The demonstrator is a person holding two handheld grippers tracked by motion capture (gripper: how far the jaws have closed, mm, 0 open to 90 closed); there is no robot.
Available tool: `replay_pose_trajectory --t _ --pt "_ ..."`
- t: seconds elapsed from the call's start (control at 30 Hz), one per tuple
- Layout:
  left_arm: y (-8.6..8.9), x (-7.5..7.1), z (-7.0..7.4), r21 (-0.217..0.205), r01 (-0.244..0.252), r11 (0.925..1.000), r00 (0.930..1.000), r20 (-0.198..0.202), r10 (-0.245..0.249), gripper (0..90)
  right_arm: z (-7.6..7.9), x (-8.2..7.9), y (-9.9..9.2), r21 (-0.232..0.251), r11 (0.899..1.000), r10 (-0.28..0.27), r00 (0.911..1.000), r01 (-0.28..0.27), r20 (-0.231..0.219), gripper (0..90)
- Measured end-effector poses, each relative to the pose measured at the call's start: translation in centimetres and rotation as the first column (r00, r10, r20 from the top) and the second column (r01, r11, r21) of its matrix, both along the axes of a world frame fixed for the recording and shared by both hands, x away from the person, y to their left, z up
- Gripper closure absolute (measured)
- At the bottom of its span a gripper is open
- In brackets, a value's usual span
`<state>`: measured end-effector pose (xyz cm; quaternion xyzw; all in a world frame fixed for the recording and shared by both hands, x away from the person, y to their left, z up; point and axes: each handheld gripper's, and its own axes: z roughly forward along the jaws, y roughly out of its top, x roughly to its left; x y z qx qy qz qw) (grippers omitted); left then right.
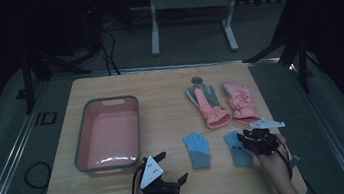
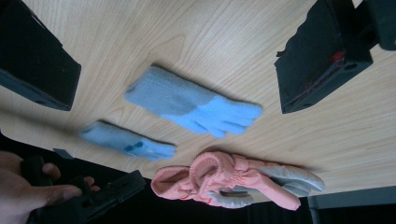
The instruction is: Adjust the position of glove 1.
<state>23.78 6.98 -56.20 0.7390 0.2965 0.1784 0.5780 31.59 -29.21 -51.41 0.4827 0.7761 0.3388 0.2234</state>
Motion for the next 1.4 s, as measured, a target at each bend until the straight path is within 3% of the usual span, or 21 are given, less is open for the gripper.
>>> replay_pose_trajectory --t 0.03,0.07,0.13,0.27,0.47,0.57,0.63,0.83,0.93,1.1,1.23,1.33,1.4 --pt "0.0 0.0 0.0 0.001 0.0 1.0 1.0 0.0 0.0 0.1 0.1 0.1 -0.2 -0.02 0.998 0.054 0.9986 -0.054 0.0 65.8" --pt "0.0 0.0 0.0 0.001 0.0 1.0 1.0 0.0 0.0 0.1 0.1 0.1 -0.2 -0.02 0.998 0.054 0.9986 -0.054 0.0 65.8" --pt "0.0 0.0 0.0 0.002 -0.002 1.0 1.0 0.001 0.002 0.1 0.4 0.2 -0.8 -0.06 0.986 0.157 0.9876 -0.157 0.0 65.4" --pt "0.0 0.0 0.0 0.003 -0.003 1.0 1.0 0.002 0.003 0.1 -0.1 0.0 -1.3 -0.042 0.98 0.193 0.9802 -0.195 -0.044 64.6" --pt "0.0 -0.1 0.0 0.005 -0.004 1.0 1.0 0.006 0.004 0.1 -2.2 -1.1 -1.1 -0.018 0.983 0.184 0.9812 -0.185 -0.058 62.8" --pt "0.0 -0.1 0.0 0.004 -0.004 1.0 1.0 0.006 0.004 0.1 -3.3 -1.4 -0.9 -0.042 0.983 0.178 0.9819 -0.181 -0.064 64.0" --pt "0.0 -0.1 0.0 0.005 -0.003 1.0 1.0 0.004 0.003 0.1 -3.5 -1.8 -0.8 -0.05 0.983 0.173 0.984 -0.175 -0.041 67.6" --pt "0.0 -0.1 0.0 0.004 -0.004 1.0 1.0 0.004 0.004 0.1 -3.5 -1.8 -0.5 -0.055 0.986 0.154 0.9874 -0.156 -0.038 84.1" --pt "0.0 0.0 0.0 0.001 -0.005 1.0 1.0 0.002 0.005 0.1 -3.5 -1.7 -0.6 -0.016 0.993 0.115 0.9919 -0.116 -0.055 86.0" --pt "0.0 0.0 0.0 0.0 -0.007 1.0 1.0 0.0 0.007 0.1 -0.9 -1.5 -0.7 0.027 0.998 0.062 0.998 -0.062 -0.011 86.7" --pt "0.0 0.0 0.0 0.0 -0.006 1.0 1.0 0.001 0.006 0.1 1.7 -1.3 0.4 0.03 0.996 0.084 0.9958 -0.085 0.035 86.8" --pt "0.0 0.0 0.0 0.001 -0.005 1.0 1.0 0.001 0.005 0.1 3.2 -1.1 1.4 0.068 0.991 0.109 0.9932 -0.112 0.041 86.8" --pt "0.0 0.0 0.0 0.001 -0.004 1.0 1.0 0.002 0.004 0.1 3.8 -1.0 2.5 0.066 0.988 0.137 0.9894 -0.14 0.049 86.7"
